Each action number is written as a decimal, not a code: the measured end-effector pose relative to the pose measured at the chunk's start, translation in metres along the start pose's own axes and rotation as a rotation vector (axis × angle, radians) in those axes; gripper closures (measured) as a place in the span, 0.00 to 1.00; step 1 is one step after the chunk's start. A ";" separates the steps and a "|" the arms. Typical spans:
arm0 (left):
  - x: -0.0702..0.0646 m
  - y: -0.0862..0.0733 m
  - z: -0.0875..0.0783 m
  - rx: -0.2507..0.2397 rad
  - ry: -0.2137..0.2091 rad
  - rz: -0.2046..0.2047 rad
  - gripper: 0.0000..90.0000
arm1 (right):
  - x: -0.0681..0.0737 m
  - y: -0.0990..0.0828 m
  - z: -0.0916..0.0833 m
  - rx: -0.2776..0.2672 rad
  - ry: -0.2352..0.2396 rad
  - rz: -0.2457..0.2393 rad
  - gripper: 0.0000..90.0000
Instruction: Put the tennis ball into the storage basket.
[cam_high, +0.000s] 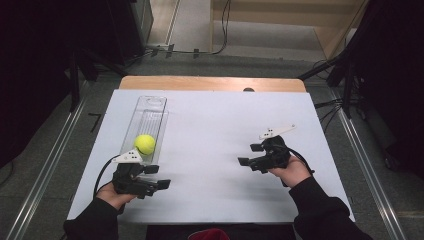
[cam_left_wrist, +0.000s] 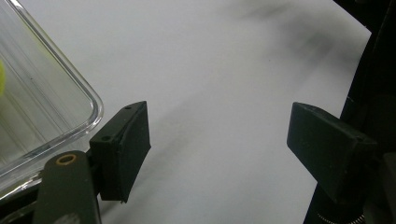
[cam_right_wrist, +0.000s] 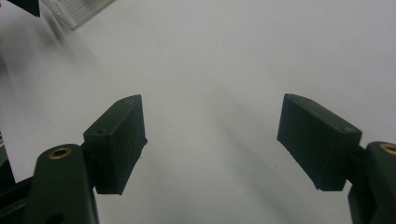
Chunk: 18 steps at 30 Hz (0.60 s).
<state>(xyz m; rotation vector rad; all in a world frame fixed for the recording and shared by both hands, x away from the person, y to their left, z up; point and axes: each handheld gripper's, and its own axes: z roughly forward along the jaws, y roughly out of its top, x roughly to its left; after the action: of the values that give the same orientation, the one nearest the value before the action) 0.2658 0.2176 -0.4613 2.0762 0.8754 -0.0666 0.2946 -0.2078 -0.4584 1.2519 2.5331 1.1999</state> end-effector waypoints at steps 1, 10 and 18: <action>0.000 0.000 0.000 0.000 0.000 -0.001 0.25 | 0.000 -0.001 -0.001 0.002 0.000 0.004 0.24; 0.000 0.000 0.000 0.007 0.002 0.002 0.25 | -0.007 -0.015 -0.009 0.002 -0.012 0.022 0.24; 0.000 -0.001 0.000 0.006 0.003 -0.001 0.25 | -0.011 -0.024 -0.016 0.002 -0.025 0.029 0.24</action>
<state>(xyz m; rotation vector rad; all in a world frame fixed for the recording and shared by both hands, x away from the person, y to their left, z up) 0.2658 0.2178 -0.4620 2.0819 0.8792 -0.0672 0.2809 -0.2342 -0.4662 1.2999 2.5072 1.1800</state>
